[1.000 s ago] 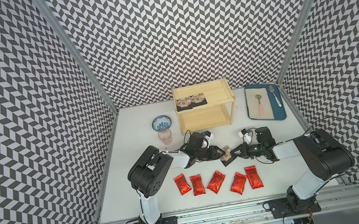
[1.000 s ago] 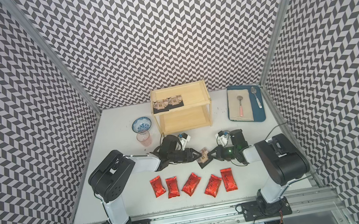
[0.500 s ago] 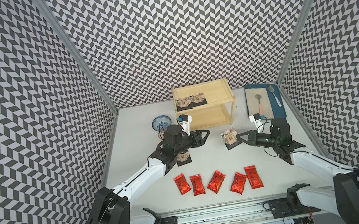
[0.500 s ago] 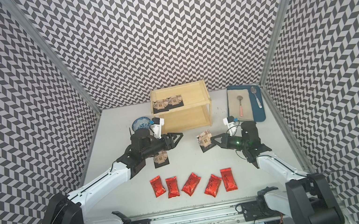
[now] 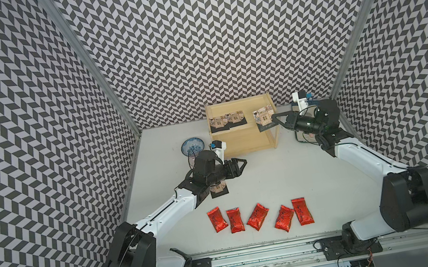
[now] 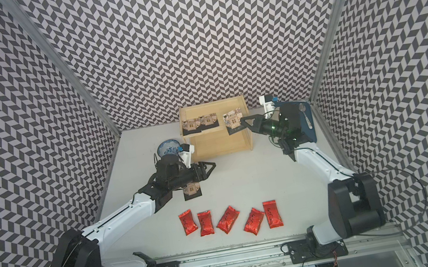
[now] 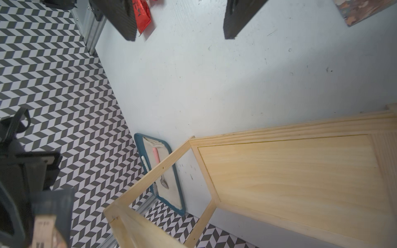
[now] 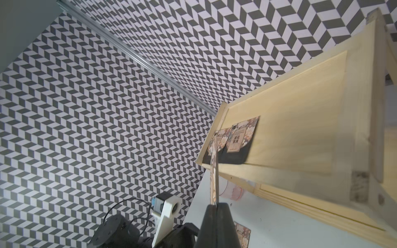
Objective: Place the tea bags on the shelf by color
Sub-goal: Pick up the tea bag from the center of the board, then place the tea bag on the shelf.
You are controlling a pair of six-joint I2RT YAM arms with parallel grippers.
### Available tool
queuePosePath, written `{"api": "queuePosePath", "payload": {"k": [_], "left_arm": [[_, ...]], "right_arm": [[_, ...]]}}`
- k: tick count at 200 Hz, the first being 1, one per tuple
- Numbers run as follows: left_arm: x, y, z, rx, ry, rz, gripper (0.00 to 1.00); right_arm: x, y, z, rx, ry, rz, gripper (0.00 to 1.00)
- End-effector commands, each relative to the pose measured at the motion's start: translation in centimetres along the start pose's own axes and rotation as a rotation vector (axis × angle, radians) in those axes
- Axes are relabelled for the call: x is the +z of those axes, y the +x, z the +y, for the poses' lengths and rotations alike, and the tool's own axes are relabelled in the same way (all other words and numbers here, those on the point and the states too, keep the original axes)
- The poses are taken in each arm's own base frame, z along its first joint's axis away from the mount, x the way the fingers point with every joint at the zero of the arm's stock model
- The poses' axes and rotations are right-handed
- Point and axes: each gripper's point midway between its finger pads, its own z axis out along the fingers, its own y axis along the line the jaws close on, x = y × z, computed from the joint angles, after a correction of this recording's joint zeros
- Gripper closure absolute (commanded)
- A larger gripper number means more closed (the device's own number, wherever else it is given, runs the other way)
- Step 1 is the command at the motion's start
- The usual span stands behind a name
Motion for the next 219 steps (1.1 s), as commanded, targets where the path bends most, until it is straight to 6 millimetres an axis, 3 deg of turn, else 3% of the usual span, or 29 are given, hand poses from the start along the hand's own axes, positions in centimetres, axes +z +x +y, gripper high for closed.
{"api": "queuePosePath", "payload": {"k": [1,47,101,219], "left_arm": [[0.0,-0.4,0.4,0.020,-0.007,0.000,0.26],[0.6,0.1,1.1,-0.001,-0.001,0.030,0.26],[0.2,-0.1,1.3,-0.011,0.008,0.024,0.26],[0.2,0.2,1.8,-0.030,0.021,0.031,0.27]], "right_arm": [[1.6,-2.2,0.2,-0.009,-0.023,-0.031,1.00],[4.3,-3.6,-0.5,0.020,-0.018,-0.004,1.00],[7.0,-3.1,-1.3,0.021,0.019,0.032,1.00],[8.2,-3.1,-3.3,0.001,0.097,0.020,0.96]]}}
